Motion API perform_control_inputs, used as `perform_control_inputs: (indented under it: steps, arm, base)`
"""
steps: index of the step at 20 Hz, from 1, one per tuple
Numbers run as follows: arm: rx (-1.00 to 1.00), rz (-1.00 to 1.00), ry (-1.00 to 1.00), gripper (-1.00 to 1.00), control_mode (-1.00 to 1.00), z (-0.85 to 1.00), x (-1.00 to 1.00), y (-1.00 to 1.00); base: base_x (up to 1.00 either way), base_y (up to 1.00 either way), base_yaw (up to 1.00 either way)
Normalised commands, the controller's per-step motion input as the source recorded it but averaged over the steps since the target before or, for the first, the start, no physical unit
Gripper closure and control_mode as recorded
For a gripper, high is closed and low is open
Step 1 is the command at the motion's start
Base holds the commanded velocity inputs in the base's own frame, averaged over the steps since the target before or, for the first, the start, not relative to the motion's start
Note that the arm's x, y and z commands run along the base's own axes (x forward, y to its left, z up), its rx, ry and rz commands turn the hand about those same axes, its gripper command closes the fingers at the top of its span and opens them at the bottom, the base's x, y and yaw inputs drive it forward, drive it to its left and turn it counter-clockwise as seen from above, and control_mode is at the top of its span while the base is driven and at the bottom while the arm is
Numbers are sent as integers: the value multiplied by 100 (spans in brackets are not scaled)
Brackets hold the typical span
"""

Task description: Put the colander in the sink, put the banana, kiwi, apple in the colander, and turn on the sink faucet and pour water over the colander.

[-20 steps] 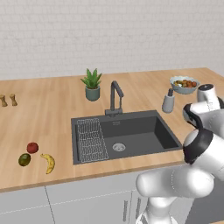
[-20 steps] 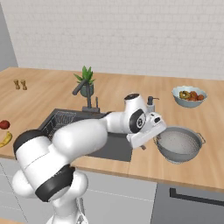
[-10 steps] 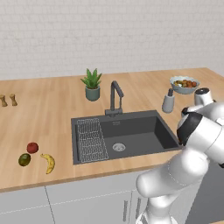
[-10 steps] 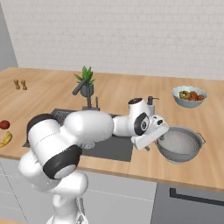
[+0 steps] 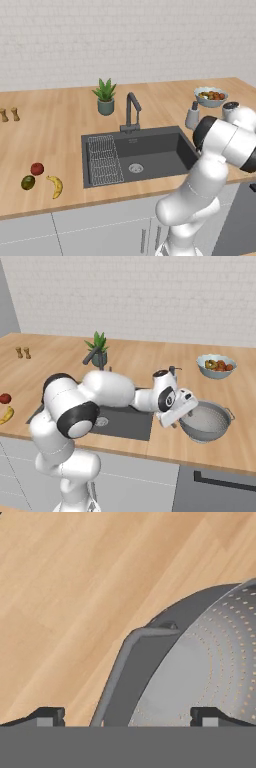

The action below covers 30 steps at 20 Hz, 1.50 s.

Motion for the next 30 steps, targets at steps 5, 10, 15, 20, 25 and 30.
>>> perform_control_inputs:
  steps: [5,10,15,20,25,30]
  arm:
    - [0,0,0,100,-100,-24,17,-8]
    - [0,0,0,100,-100,-41,0,-1]
    - [1,5,-2,100,-100,-30,-19,4]
    - [0,20,-12,100,-100,3,-48,48]
    - [0,34,0,100,-100,28,-36,67]
    - [0,39,0,100,-100,37,-40,65]
  base:
    - [0,0,0]
    - [0,0,0]
    - [0,0,0]
    - [0,0,0]
    - [0,0,0]
    - [0,0,0]
